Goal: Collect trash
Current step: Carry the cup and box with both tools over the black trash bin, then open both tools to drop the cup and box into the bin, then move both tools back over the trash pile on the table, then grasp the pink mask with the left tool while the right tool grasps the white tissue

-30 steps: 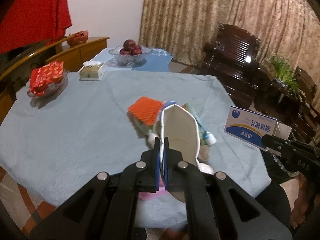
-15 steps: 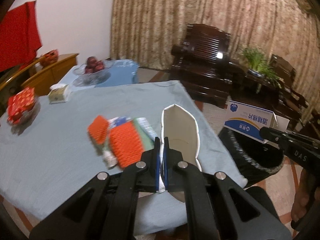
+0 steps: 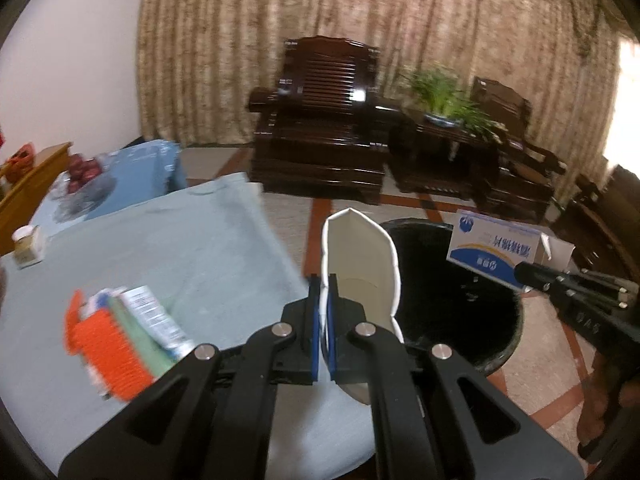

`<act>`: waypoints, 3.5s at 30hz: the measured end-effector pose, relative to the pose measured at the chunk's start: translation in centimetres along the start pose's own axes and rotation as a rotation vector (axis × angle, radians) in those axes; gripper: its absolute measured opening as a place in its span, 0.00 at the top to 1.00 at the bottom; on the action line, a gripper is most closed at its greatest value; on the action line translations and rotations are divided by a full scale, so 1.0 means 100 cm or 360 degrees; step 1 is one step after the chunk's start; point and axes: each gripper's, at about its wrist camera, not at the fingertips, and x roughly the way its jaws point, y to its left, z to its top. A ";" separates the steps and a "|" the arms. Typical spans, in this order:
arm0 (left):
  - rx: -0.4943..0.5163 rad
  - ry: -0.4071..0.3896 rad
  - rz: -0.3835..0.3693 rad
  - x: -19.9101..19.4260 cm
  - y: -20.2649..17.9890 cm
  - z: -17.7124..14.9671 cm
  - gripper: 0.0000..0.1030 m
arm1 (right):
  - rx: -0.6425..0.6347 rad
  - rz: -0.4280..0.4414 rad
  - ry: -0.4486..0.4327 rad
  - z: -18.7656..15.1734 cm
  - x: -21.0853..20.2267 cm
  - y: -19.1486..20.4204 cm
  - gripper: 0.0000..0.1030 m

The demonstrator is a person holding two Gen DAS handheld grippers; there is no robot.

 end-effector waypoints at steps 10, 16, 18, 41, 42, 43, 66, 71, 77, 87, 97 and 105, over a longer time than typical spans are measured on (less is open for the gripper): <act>0.0119 0.0099 -0.0146 0.093 -0.065 0.019 0.97 | 0.0111 -0.0120 0.0166 -0.008 0.070 -0.068 0.99; 0.0190 0.0215 -0.0153 0.153 -0.084 0.011 0.85 | 0.0141 -0.0155 0.0305 -0.022 0.112 -0.093 0.94; 0.0210 0.0241 -0.0128 0.164 -0.085 0.005 0.68 | 0.0143 -0.0157 0.0332 -0.025 0.119 -0.098 0.83; -0.0158 0.0094 0.0408 -0.046 0.089 -0.052 0.21 | -0.0129 0.0227 0.0151 -0.041 0.009 0.048 0.52; -0.0177 0.0081 0.0455 -0.062 0.101 -0.060 0.20 | -0.0140 0.0250 0.0160 -0.043 0.008 0.056 0.52; -0.0189 0.0073 0.0476 -0.071 0.107 -0.065 0.20 | -0.0156 0.0284 0.0170 -0.047 0.006 0.069 0.52; -0.0496 0.0196 0.0644 -0.126 0.244 -0.188 0.28 | -0.0480 0.0529 0.0412 -0.112 0.046 0.252 0.53; -0.0522 0.0258 0.0613 -0.103 0.256 -0.198 0.29 | -0.0511 0.0529 0.0458 -0.118 0.063 0.266 0.53; -0.0496 0.0341 0.0570 -0.073 0.264 -0.204 0.37 | -0.0533 0.0536 0.0478 -0.115 0.078 0.274 0.53; -0.0466 0.0464 0.0468 -0.040 0.270 -0.214 0.84 | -0.0544 0.0548 0.0534 -0.116 0.098 0.279 0.53; -0.0500 0.0311 0.0574 -0.072 0.275 -0.199 0.89 | -0.0557 0.0577 0.0537 -0.118 0.096 0.289 0.53; -0.0533 0.0308 0.0621 -0.082 0.280 -0.200 0.89 | -0.0561 0.0582 0.0530 -0.120 0.094 0.291 0.54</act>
